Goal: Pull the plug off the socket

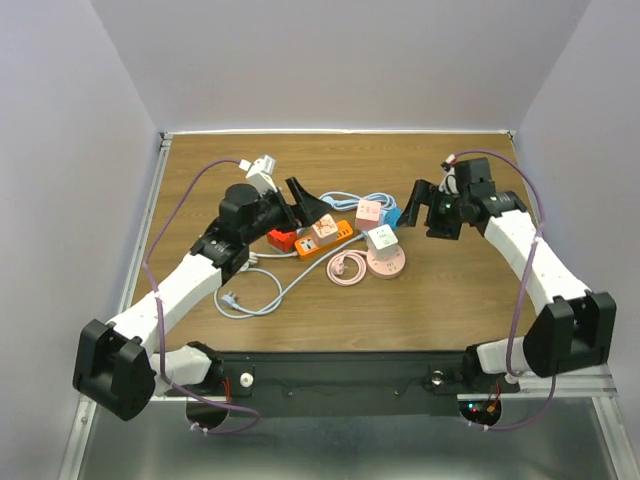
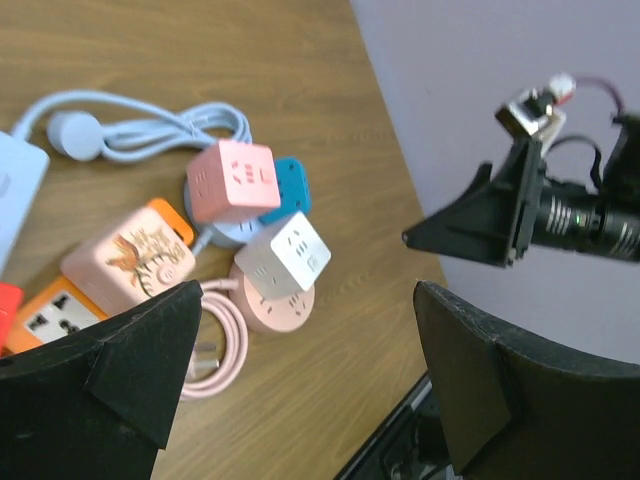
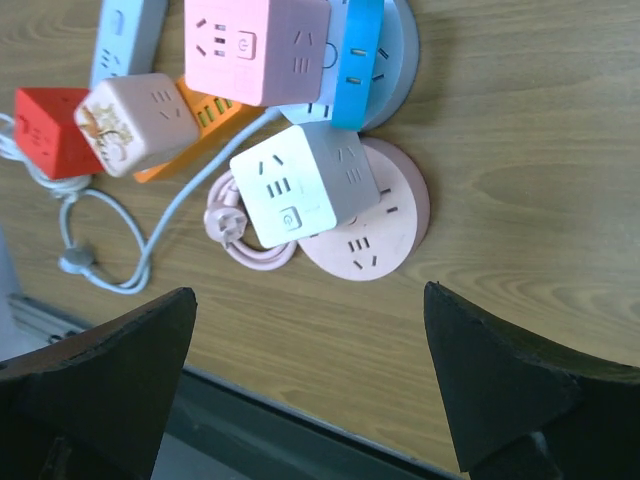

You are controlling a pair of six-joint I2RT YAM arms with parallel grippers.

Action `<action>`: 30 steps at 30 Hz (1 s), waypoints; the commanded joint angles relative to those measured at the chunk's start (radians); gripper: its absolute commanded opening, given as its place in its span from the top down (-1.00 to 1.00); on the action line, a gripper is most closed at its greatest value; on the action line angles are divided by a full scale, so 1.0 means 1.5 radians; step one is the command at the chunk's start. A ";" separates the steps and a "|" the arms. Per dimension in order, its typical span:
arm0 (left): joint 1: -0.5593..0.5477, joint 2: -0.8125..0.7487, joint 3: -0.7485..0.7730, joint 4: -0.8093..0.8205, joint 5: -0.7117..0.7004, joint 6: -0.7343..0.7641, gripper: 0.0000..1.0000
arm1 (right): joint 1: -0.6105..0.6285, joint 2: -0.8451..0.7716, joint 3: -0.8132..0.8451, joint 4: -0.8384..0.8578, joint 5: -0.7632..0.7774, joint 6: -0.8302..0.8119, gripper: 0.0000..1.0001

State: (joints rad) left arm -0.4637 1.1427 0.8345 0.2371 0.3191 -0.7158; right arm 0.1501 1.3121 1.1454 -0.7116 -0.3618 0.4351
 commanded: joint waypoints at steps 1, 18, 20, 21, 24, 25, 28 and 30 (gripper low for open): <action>-0.044 0.012 0.037 0.002 -0.041 0.016 -0.97 | 0.049 0.052 0.066 -0.006 0.093 -0.054 -1.00; -0.073 -0.002 0.003 -0.007 -0.078 -0.003 -0.97 | 0.266 0.225 0.122 -0.026 0.344 -0.149 -1.00; -0.074 -0.005 -0.003 -0.008 -0.079 -0.007 -0.97 | 0.276 0.236 0.118 -0.021 0.360 -0.147 -1.00; -0.074 -0.007 -0.004 -0.007 -0.078 -0.009 -0.97 | 0.275 0.240 0.115 -0.013 0.361 -0.146 -1.00; -0.075 -0.008 -0.012 -0.007 -0.078 -0.011 -0.97 | 0.278 0.250 0.112 0.004 0.351 -0.144 -1.00; -0.076 -0.009 -0.016 -0.008 -0.080 -0.013 -0.97 | 0.278 0.254 0.113 0.012 0.351 -0.143 -1.00; -0.078 0.000 -0.022 -0.012 -0.079 -0.019 -0.97 | 0.279 0.262 0.113 0.017 0.376 -0.132 -0.92; -0.083 0.016 -0.021 -0.022 -0.068 -0.020 -0.96 | 0.278 0.270 0.114 0.018 0.392 -0.124 -0.83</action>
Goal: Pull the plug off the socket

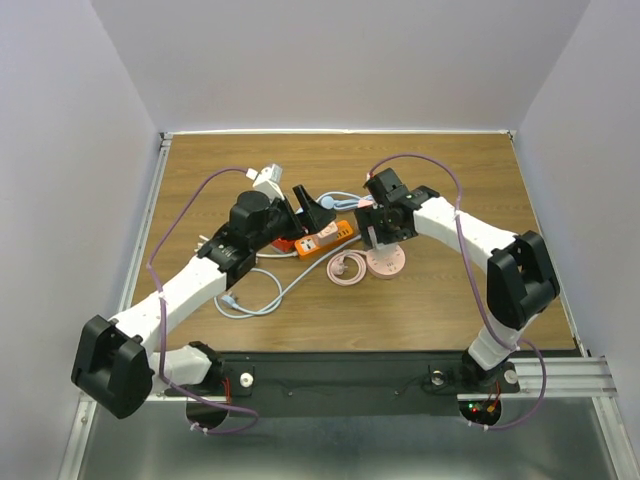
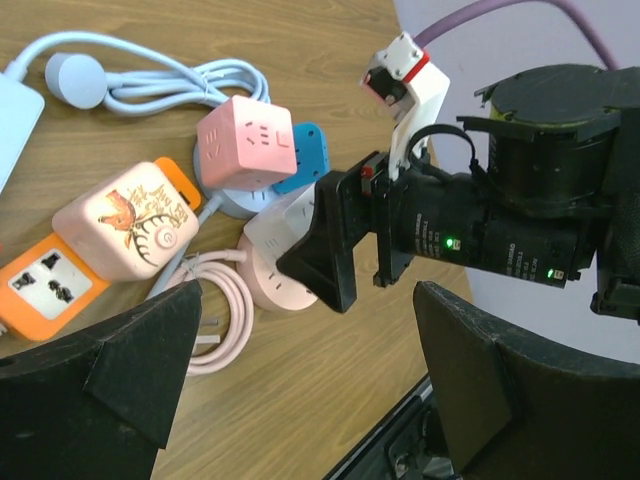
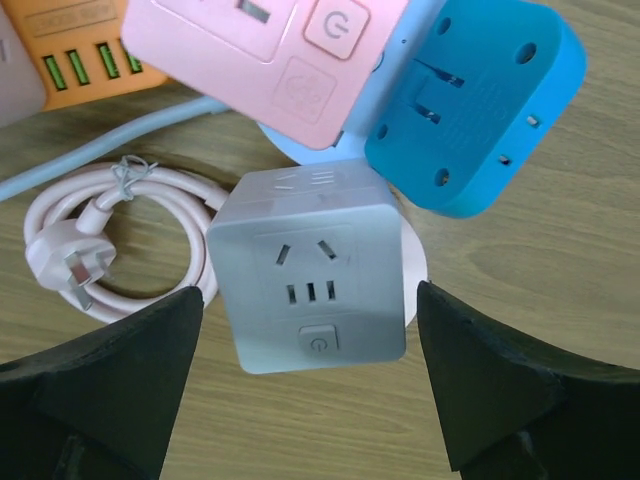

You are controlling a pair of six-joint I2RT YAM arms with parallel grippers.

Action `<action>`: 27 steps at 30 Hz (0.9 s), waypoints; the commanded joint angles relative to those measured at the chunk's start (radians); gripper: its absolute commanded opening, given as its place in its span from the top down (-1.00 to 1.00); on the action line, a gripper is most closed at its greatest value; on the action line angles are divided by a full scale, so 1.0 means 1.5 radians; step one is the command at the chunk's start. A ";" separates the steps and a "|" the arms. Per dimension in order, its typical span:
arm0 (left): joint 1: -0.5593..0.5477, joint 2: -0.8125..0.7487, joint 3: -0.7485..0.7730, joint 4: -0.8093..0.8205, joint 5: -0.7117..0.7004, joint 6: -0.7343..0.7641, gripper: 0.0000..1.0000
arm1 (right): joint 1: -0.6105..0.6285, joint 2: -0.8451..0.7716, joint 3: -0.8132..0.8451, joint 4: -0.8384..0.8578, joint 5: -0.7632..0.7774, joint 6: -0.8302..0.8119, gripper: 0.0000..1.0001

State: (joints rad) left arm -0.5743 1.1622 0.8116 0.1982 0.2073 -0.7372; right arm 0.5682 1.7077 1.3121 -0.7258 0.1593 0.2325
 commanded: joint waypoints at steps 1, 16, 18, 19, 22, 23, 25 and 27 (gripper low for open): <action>-0.014 0.009 -0.005 0.002 0.009 -0.005 -0.94 | 0.000 0.007 0.002 0.027 0.047 0.015 -0.61; -0.176 0.186 0.081 -0.070 0.020 0.037 -0.65 | 0.001 -0.075 -0.068 -0.037 -0.037 0.214 0.93; -0.221 0.246 0.122 -0.100 0.013 0.044 -0.52 | 0.001 -0.081 -0.063 -0.044 -0.061 0.235 0.96; -0.233 0.265 0.148 -0.116 -0.002 0.047 -0.42 | 0.000 -0.080 -0.060 -0.051 -0.063 0.240 0.99; -0.263 0.317 0.167 -0.121 -0.020 0.036 0.38 | 0.001 -0.076 -0.057 -0.063 -0.060 0.250 0.99; -0.265 0.328 0.173 -0.120 -0.029 0.030 0.82 | 0.000 -0.076 -0.056 -0.067 -0.057 0.251 0.99; -0.267 0.332 0.173 -0.117 -0.040 0.023 1.00 | 0.001 -0.084 -0.058 -0.072 -0.058 0.254 0.99; -0.267 0.337 0.162 -0.089 -0.037 0.021 1.00 | 0.000 -0.097 -0.065 -0.072 -0.065 0.260 0.99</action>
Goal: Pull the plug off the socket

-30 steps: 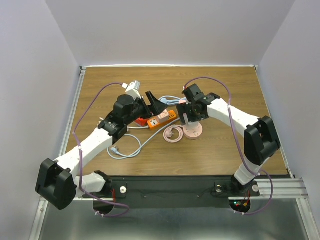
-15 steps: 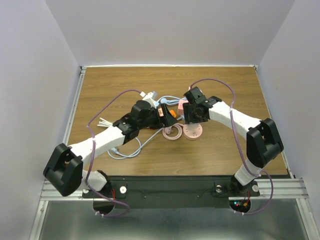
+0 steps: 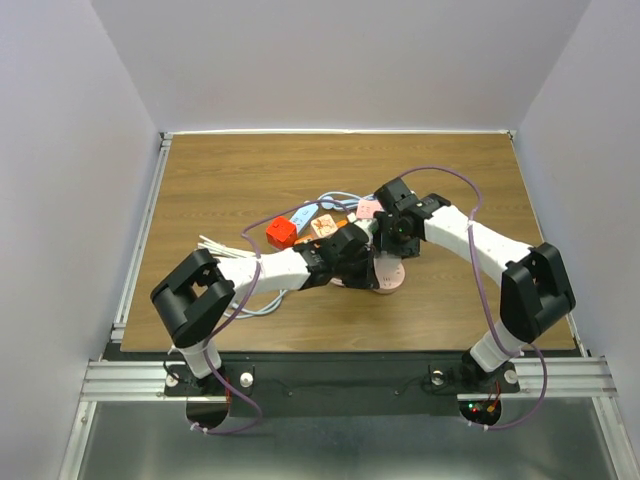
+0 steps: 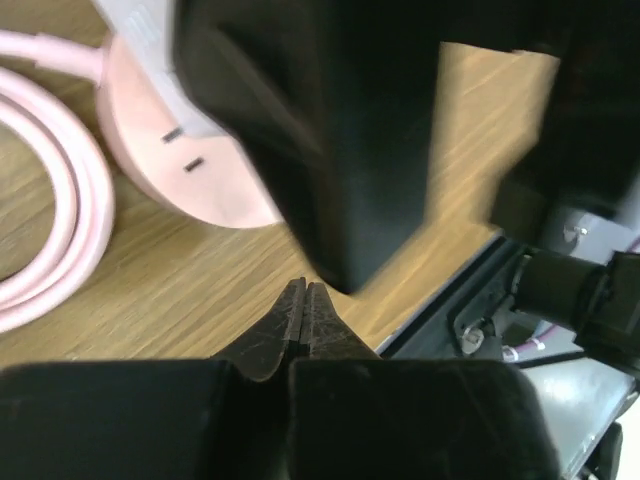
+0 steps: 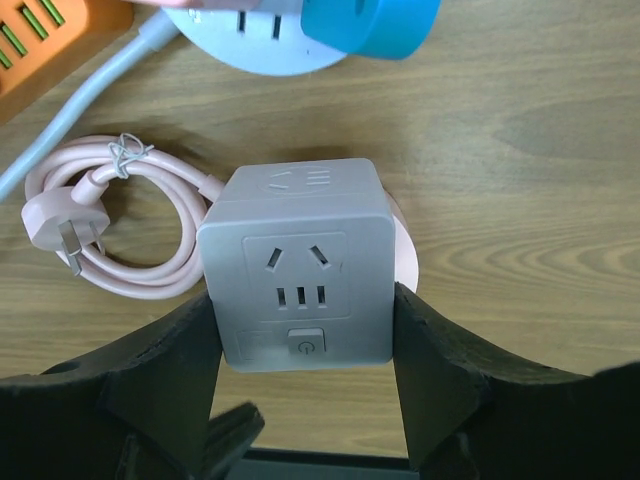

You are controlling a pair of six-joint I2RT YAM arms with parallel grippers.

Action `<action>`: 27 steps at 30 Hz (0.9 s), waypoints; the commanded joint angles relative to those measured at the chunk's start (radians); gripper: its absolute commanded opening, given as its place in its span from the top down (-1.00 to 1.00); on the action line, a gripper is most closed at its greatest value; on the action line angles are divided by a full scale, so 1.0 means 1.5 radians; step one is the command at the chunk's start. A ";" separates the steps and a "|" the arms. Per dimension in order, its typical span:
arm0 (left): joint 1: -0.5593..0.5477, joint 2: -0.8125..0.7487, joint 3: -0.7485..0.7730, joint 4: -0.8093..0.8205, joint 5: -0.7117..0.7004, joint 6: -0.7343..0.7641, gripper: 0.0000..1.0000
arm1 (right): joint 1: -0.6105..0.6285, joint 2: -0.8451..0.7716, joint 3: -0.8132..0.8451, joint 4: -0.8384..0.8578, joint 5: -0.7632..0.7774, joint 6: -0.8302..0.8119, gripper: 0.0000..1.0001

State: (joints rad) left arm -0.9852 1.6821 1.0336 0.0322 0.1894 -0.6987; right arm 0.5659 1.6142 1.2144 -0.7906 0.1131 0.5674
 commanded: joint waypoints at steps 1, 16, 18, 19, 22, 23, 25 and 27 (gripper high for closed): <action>0.007 -0.007 0.012 0.030 -0.021 -0.005 1.00 | 0.002 -0.039 -0.002 -0.029 -0.038 0.040 0.99; 0.008 0.072 -0.071 0.186 -0.019 -0.087 1.00 | 0.002 -0.076 -0.015 -0.033 -0.011 0.092 0.99; 0.011 0.082 -0.072 0.197 -0.023 -0.104 1.00 | 0.001 -0.080 -0.008 -0.041 0.004 0.095 0.99; 0.018 0.090 -0.074 0.204 -0.021 -0.110 1.00 | 0.002 -0.082 -0.009 -0.046 0.018 0.099 0.99; 0.022 0.111 -0.072 0.226 -0.014 -0.127 1.00 | 0.002 -0.090 -0.017 -0.048 0.024 0.102 0.99; 0.024 0.118 -0.063 0.226 -0.015 -0.128 1.00 | 0.002 -0.091 -0.022 -0.048 0.026 0.104 0.99; 0.027 0.145 -0.052 0.228 -0.013 -0.140 1.00 | 0.002 -0.093 -0.038 -0.047 0.032 0.115 0.99; 0.030 0.174 -0.044 0.227 -0.010 -0.144 1.00 | 0.002 -0.093 -0.049 -0.045 0.040 0.123 0.99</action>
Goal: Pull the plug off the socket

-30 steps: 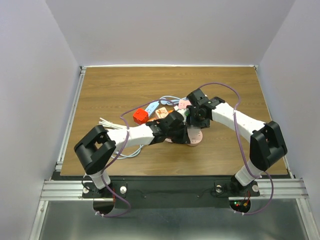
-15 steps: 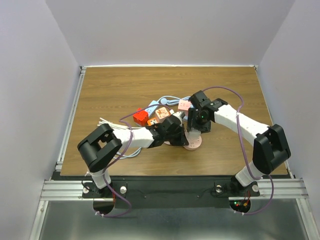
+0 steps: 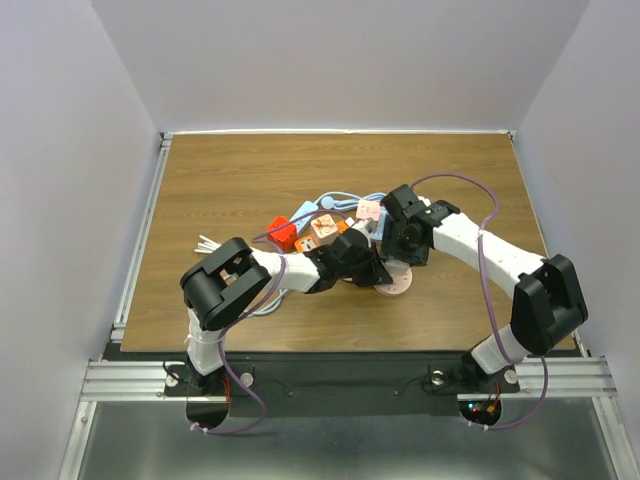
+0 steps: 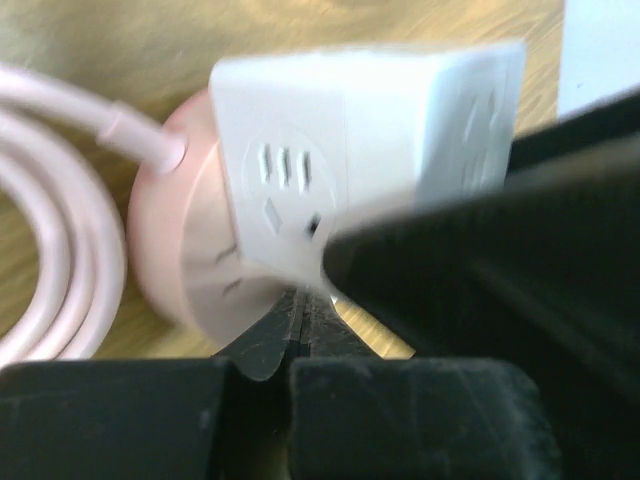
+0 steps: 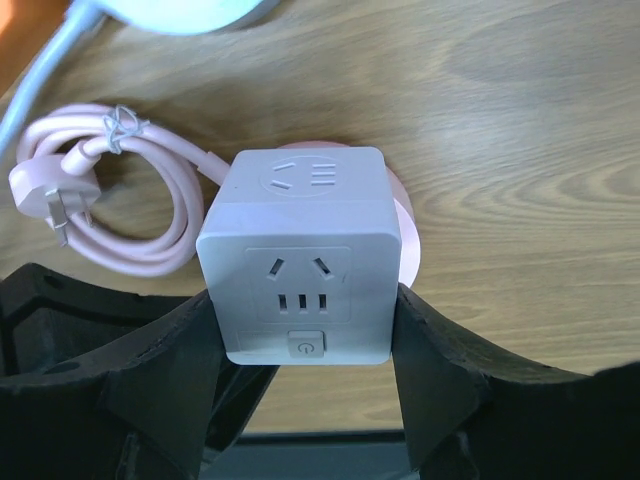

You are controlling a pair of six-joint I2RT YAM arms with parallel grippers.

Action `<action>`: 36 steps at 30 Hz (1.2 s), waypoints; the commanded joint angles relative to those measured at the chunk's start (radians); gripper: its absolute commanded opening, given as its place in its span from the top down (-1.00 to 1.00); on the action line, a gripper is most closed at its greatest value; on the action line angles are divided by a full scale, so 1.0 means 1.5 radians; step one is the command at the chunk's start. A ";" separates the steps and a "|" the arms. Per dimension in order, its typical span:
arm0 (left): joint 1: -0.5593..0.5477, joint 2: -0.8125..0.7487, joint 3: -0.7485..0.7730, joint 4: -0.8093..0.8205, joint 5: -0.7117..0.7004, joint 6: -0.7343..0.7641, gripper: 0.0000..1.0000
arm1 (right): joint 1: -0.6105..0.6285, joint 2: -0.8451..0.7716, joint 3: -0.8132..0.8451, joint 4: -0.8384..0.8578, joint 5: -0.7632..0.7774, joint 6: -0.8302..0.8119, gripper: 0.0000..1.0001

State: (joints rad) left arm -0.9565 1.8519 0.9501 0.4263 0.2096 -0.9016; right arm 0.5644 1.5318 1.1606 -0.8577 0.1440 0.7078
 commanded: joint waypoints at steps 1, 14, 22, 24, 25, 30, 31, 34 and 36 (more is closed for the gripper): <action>0.013 0.071 0.016 -0.036 -0.020 -0.011 1.00 | 0.002 -0.038 -0.020 0.000 0.029 0.036 0.99; 0.034 0.189 0.063 -0.034 0.024 -0.029 1.00 | 0.004 -0.126 -0.017 0.000 0.141 0.101 0.99; 0.042 0.206 0.073 -0.058 0.022 -0.027 1.00 | 0.003 -0.128 -0.020 0.006 0.128 0.104 0.99; 0.045 0.197 0.067 -0.057 0.024 -0.031 1.00 | 0.003 -0.123 -0.021 0.006 0.128 0.100 0.99; 0.047 0.180 0.066 -0.057 0.024 -0.031 1.00 | 0.003 -0.121 -0.024 0.005 0.130 0.100 0.99; 0.046 0.046 0.051 -0.074 0.016 -0.031 1.00 | 0.003 -0.099 -0.045 0.005 0.121 0.100 0.99; 0.045 0.025 0.046 -0.074 0.016 -0.033 1.00 | 0.003 -0.094 -0.045 0.005 0.113 0.099 0.99; 0.035 -0.044 0.040 -0.076 0.024 -0.043 1.00 | 0.002 -0.074 -0.037 0.006 0.092 0.095 0.99; 0.020 -0.062 0.035 -0.077 0.018 -0.042 1.00 | 0.003 -0.065 -0.033 0.007 0.084 0.094 0.99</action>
State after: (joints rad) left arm -0.8951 1.8740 1.0039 0.3260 0.2638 -0.9810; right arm 0.5587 1.4235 1.0958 -0.8776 0.3138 0.8352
